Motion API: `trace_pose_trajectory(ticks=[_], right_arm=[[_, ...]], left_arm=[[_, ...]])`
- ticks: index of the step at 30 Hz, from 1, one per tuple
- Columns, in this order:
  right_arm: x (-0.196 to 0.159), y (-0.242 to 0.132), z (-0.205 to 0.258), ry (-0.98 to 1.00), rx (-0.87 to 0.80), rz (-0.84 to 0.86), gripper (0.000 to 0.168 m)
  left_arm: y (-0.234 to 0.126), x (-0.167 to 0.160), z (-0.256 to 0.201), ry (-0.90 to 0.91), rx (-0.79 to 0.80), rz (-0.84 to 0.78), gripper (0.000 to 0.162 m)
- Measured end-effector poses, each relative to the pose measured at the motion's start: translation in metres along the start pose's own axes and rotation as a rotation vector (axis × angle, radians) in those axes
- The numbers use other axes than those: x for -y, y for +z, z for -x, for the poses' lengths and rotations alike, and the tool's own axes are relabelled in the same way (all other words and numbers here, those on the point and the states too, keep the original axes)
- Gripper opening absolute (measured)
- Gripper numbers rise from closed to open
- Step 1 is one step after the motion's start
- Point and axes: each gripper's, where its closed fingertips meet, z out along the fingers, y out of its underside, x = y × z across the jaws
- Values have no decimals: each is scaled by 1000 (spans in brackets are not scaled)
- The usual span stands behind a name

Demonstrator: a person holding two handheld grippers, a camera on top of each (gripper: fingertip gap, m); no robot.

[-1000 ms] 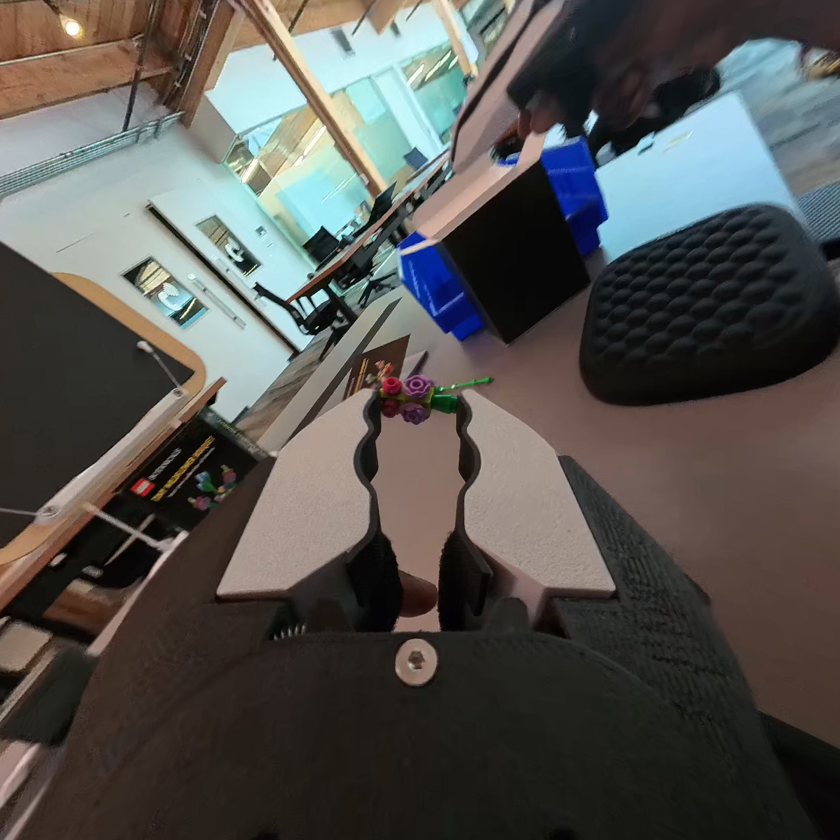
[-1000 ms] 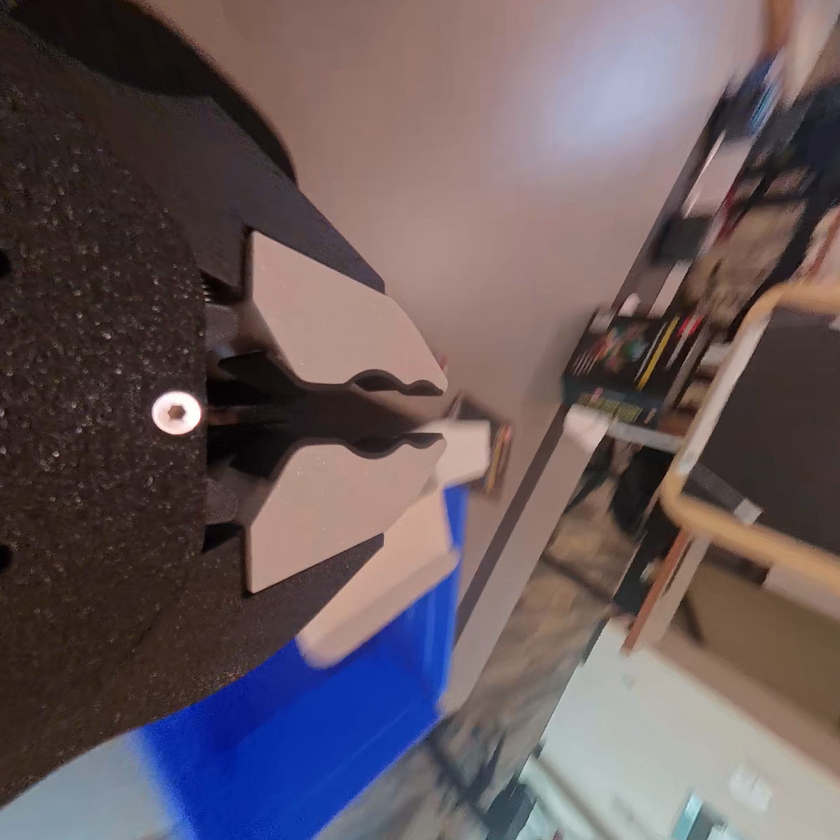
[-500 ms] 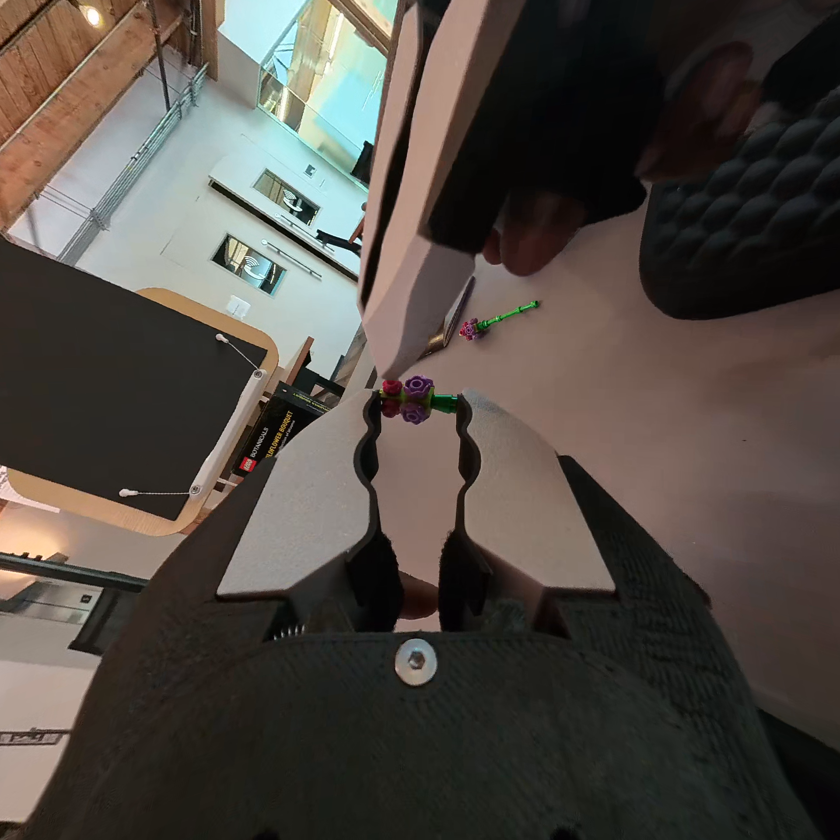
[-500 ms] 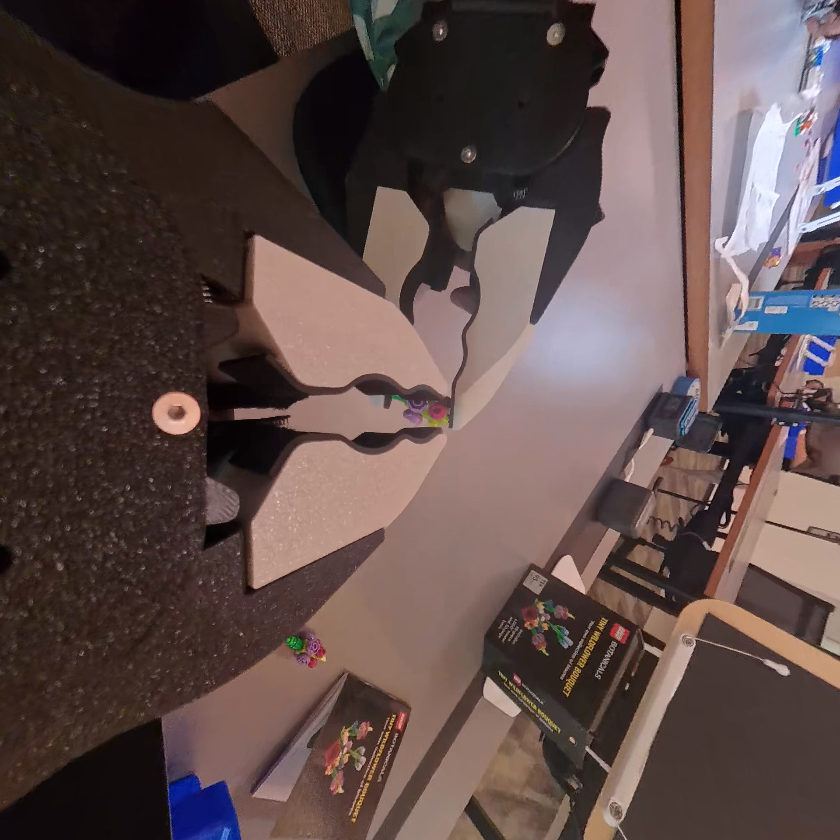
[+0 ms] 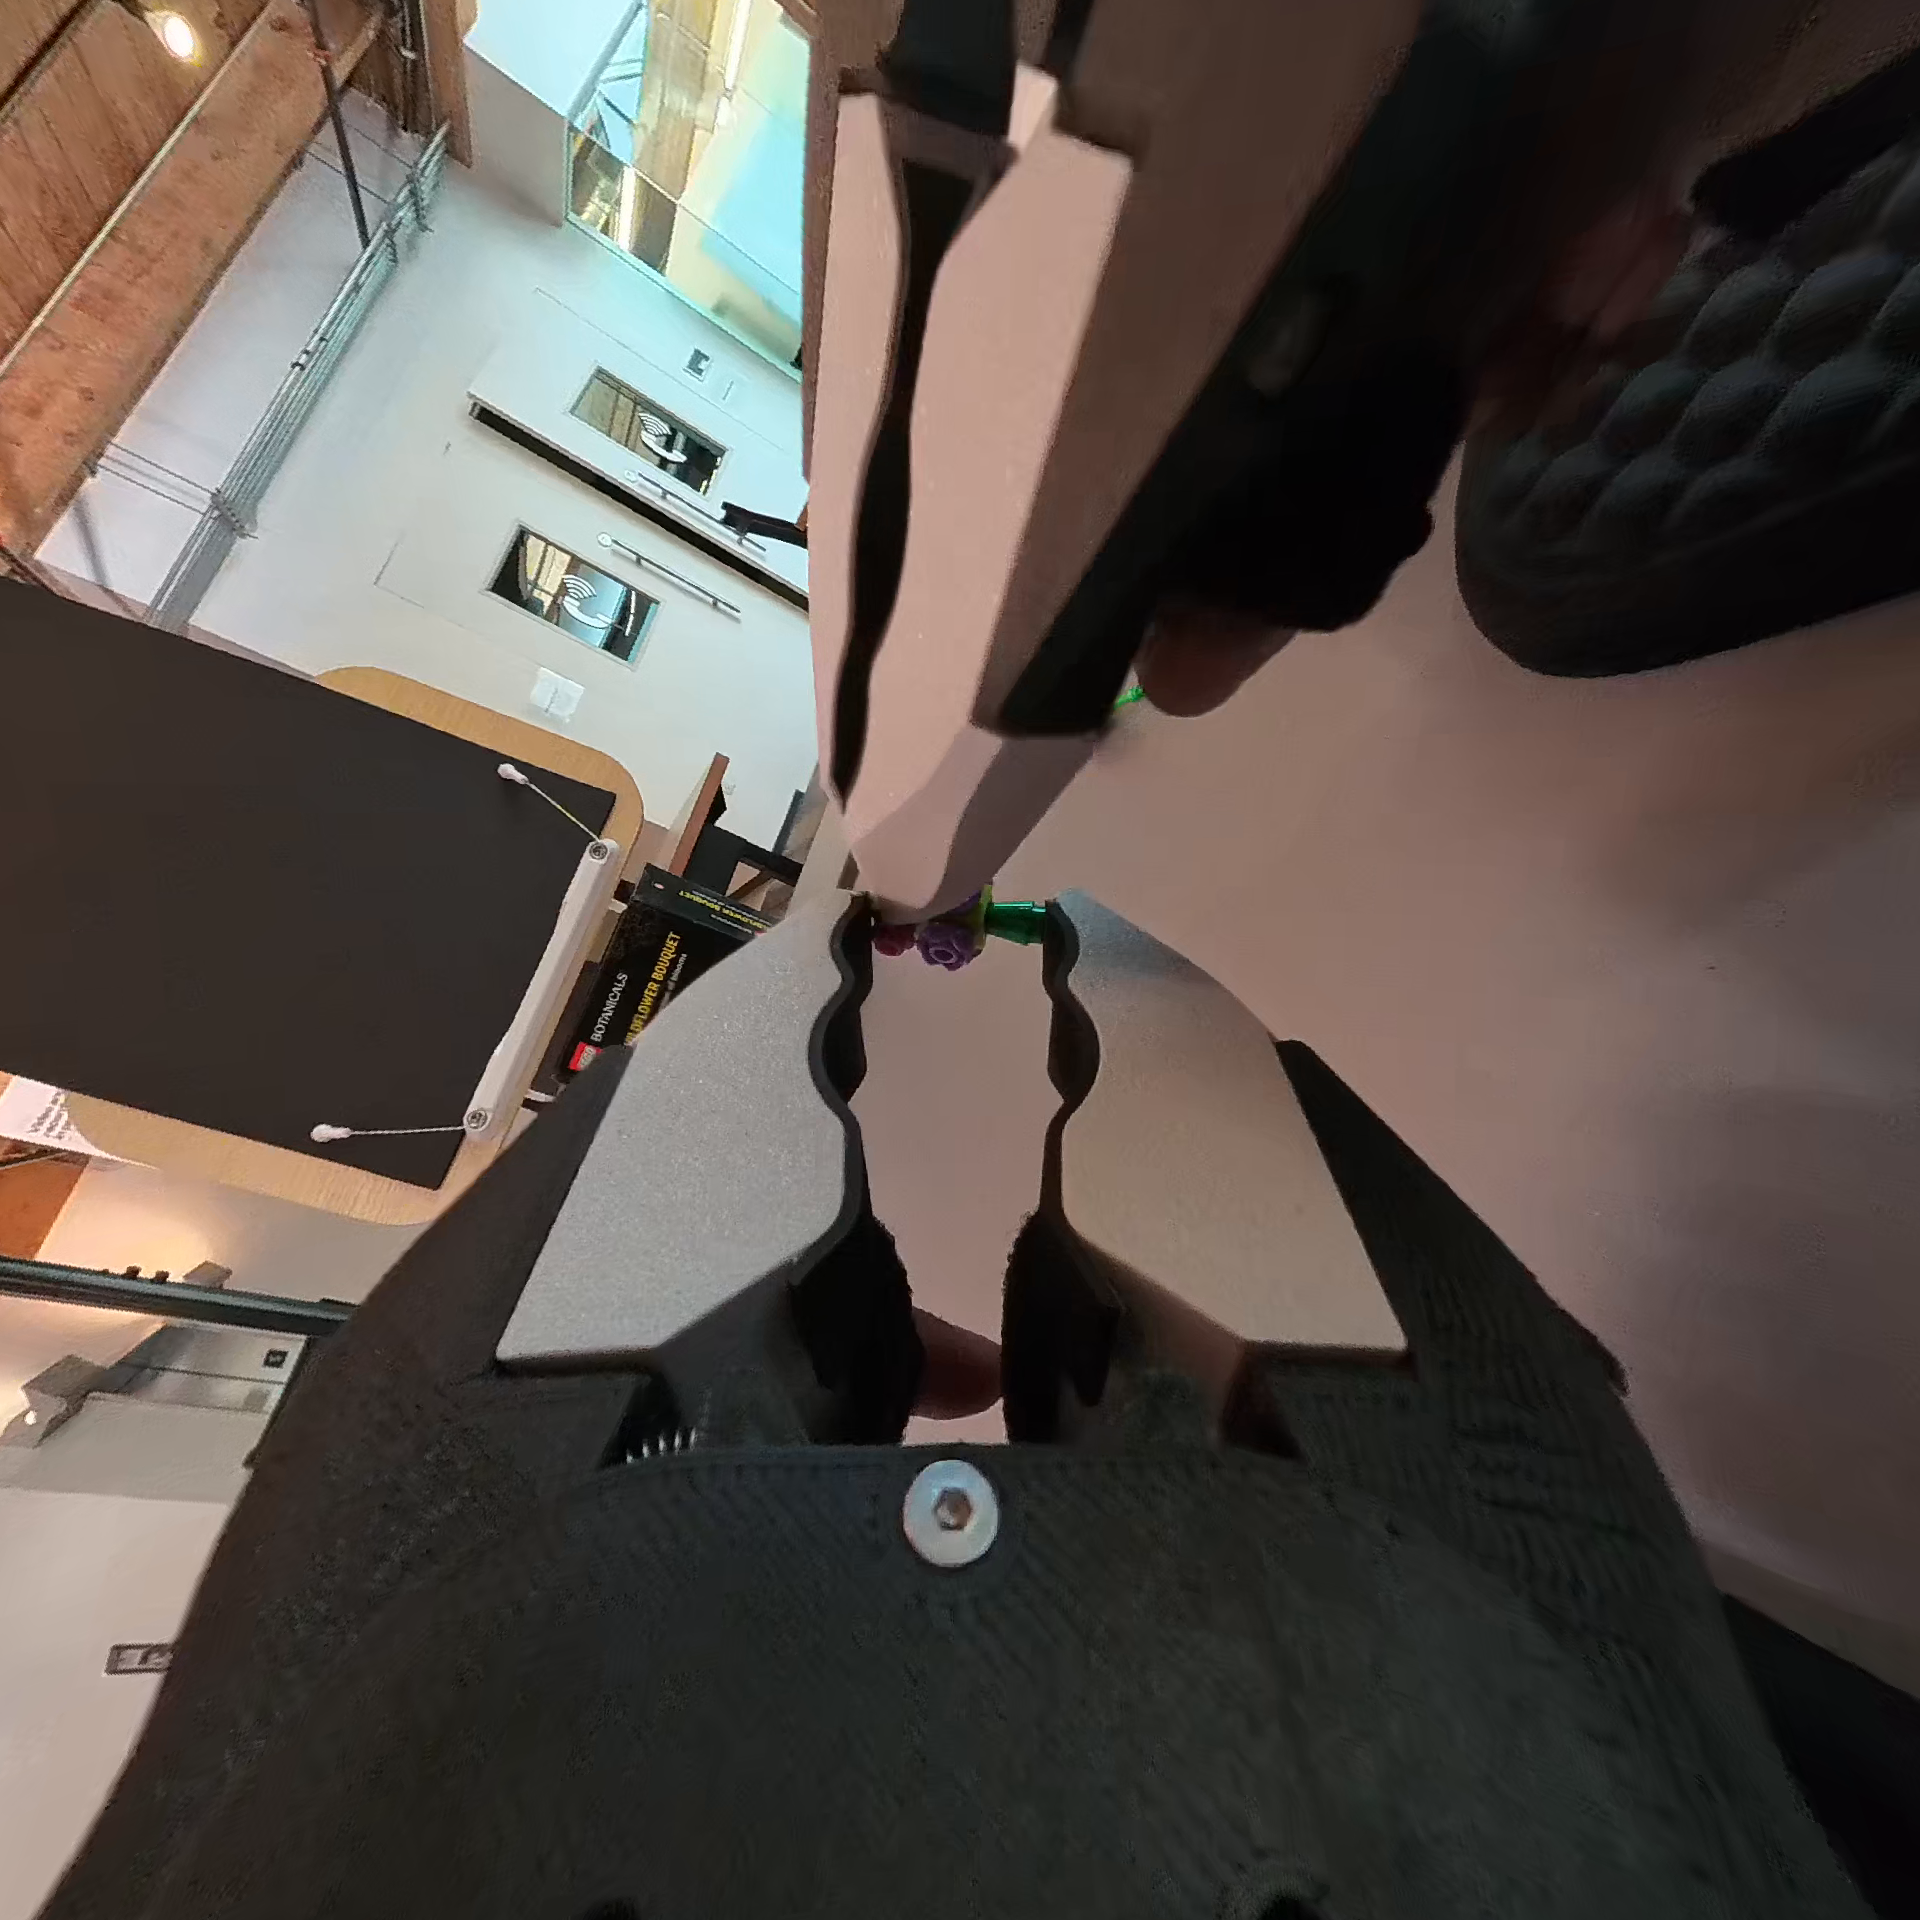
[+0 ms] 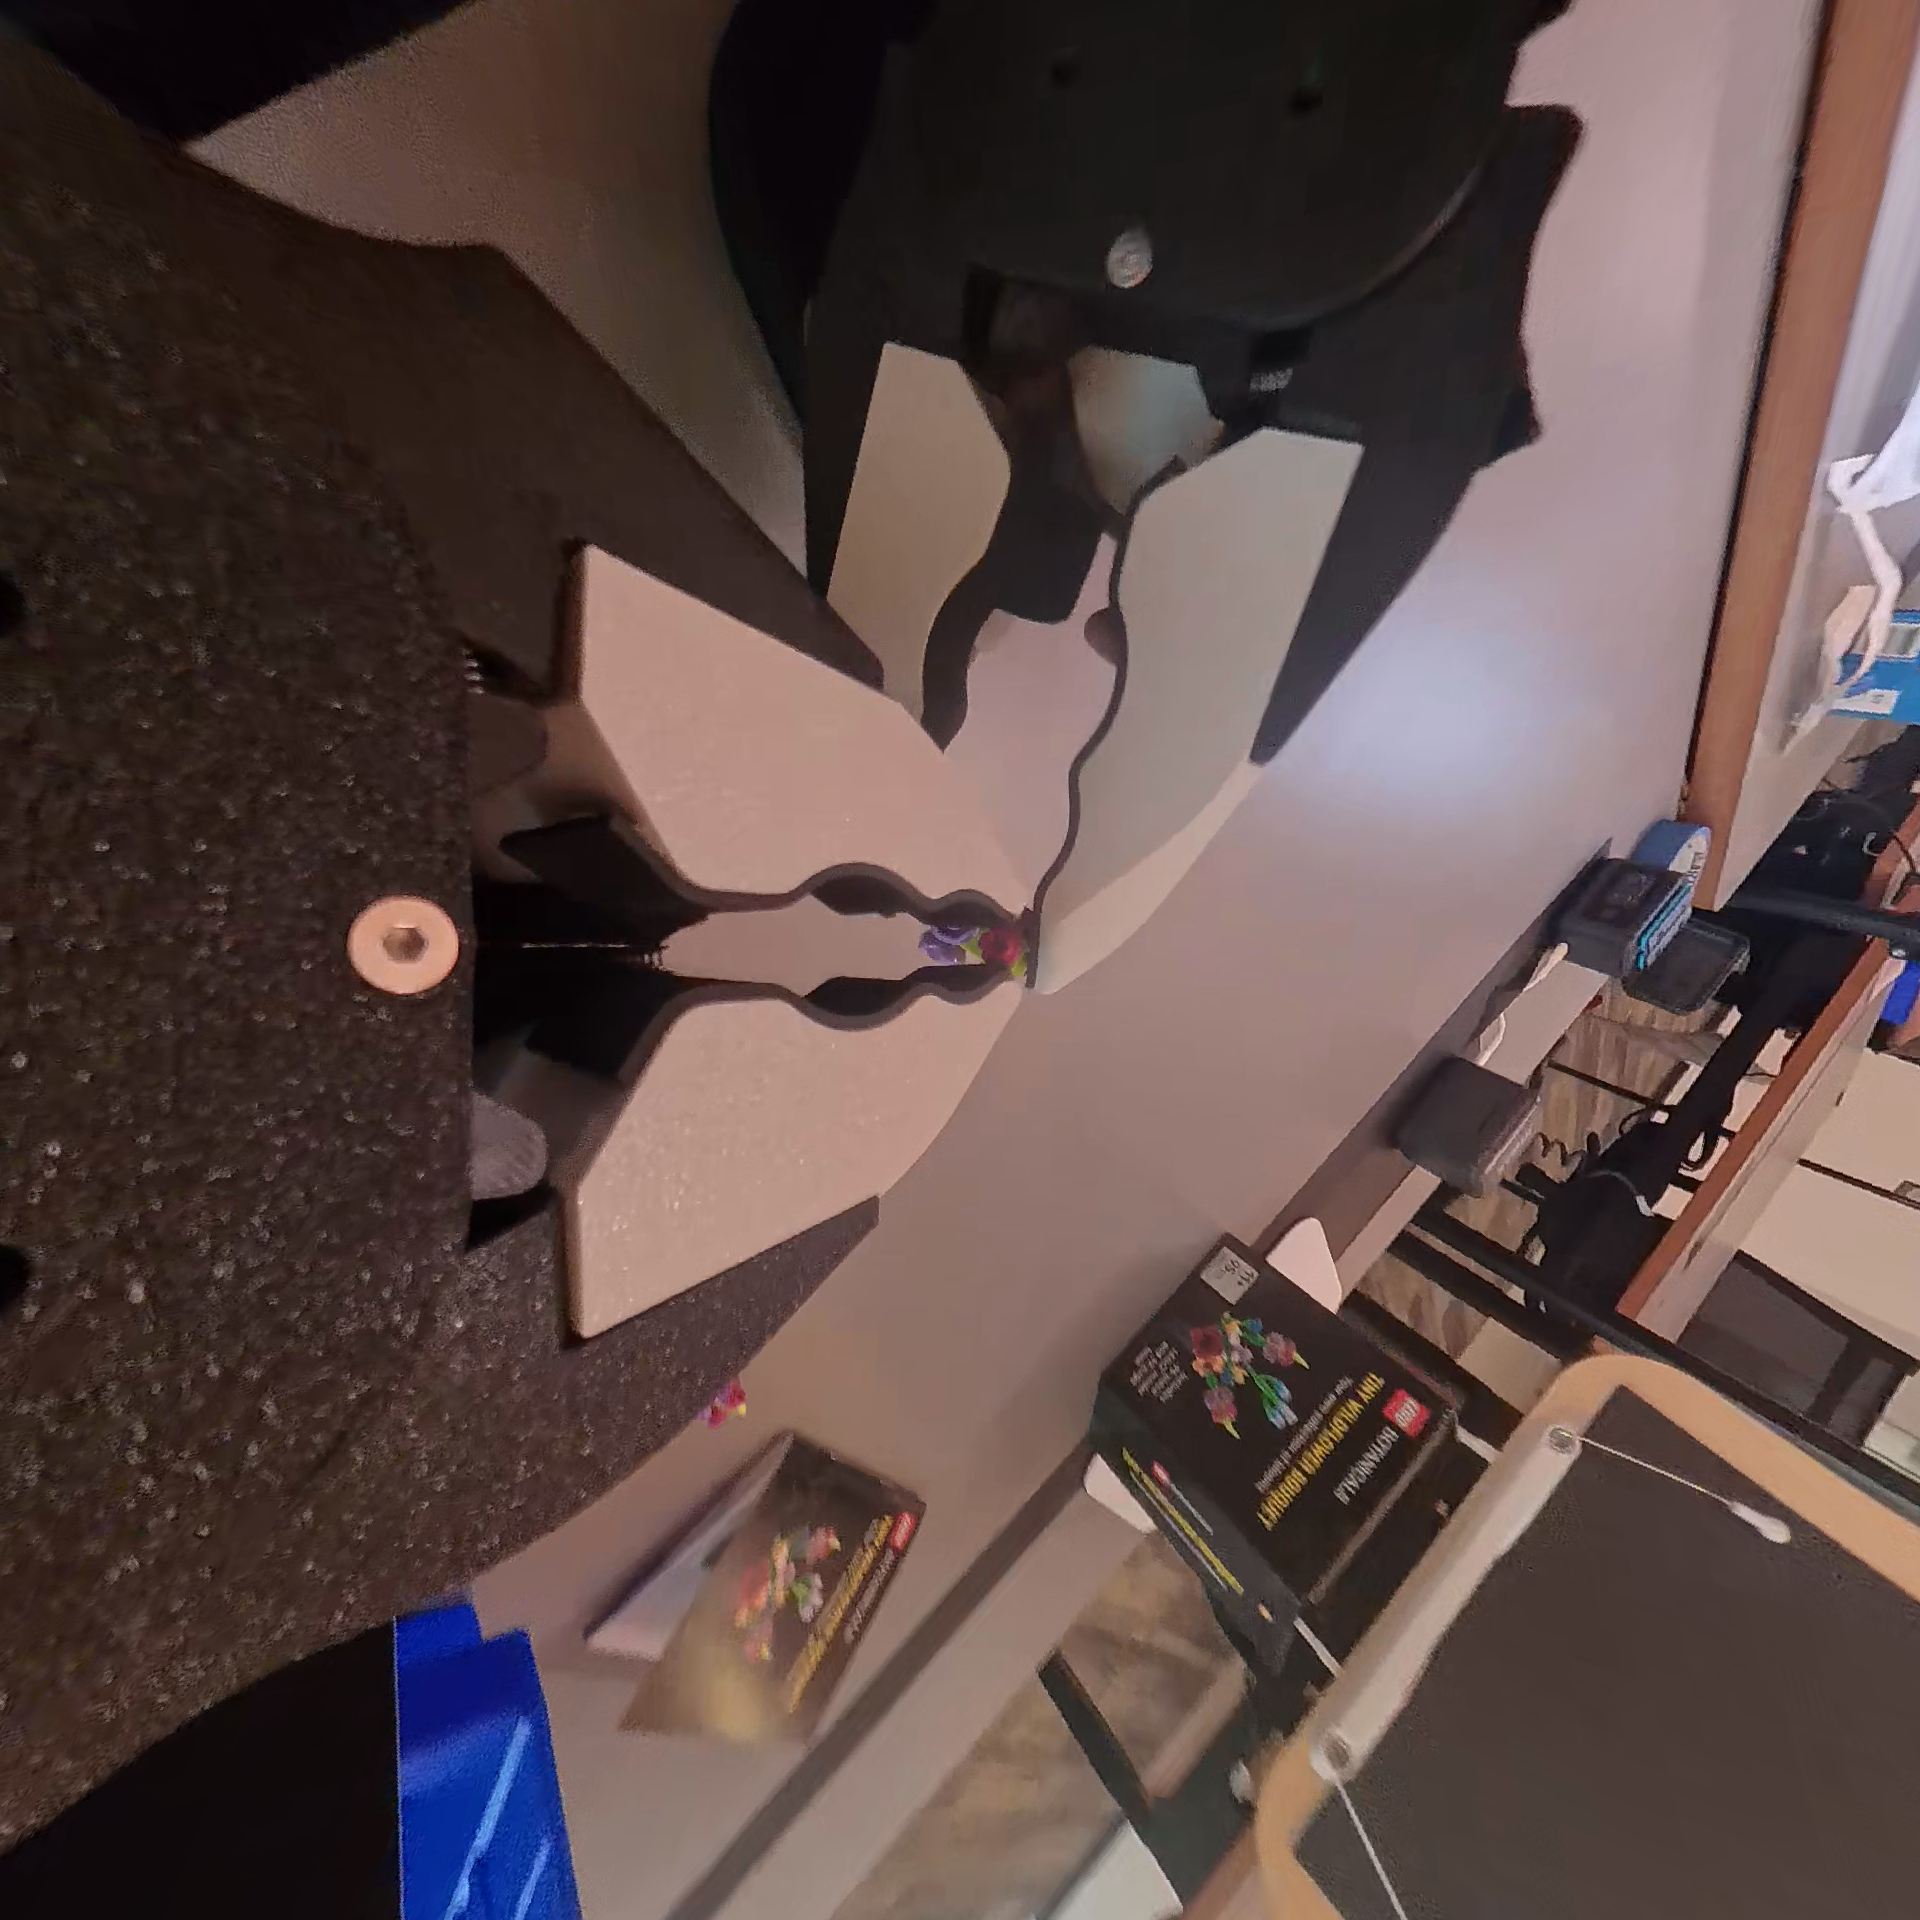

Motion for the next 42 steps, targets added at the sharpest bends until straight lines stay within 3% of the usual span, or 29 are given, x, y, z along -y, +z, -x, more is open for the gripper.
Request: trace_pose_trajectory(ticks=[5, 9, 14, 22, 31, 35, 40, 42], right_arm=[[-1, 0, 0, -280, -95, 29, 6], [9, -3, 6, -346, -108, -31, 6], [3, -3, -6, -144, -57, -48, 7], [-15, -39, -89, -46, -277, 59, 7], [-57, -139, -220, 161, -711, 255, 7], [-84, -146, -224, 260, -615, 477, 7], [-101, -127, -202, 388, -377, 556, 7], [-114, -123, -193, 405, -296, 626, 16]], left_arm=[[1, 0, -3, -53, -32, 0, 31], [5, -17, -8, -105, -78, 76, 32], [2, -16, 0, -158, -62, 36, 32], [3, -14, 3, -188, -41, 26, 32], [7, -9, 4, -238, -37, -1, 32], [9, -7, 2, -236, -41, -6, 32], [9, -8, 4, -266, -37, -11, 32], [10, -9, 4, -267, -35, -6, 32]])
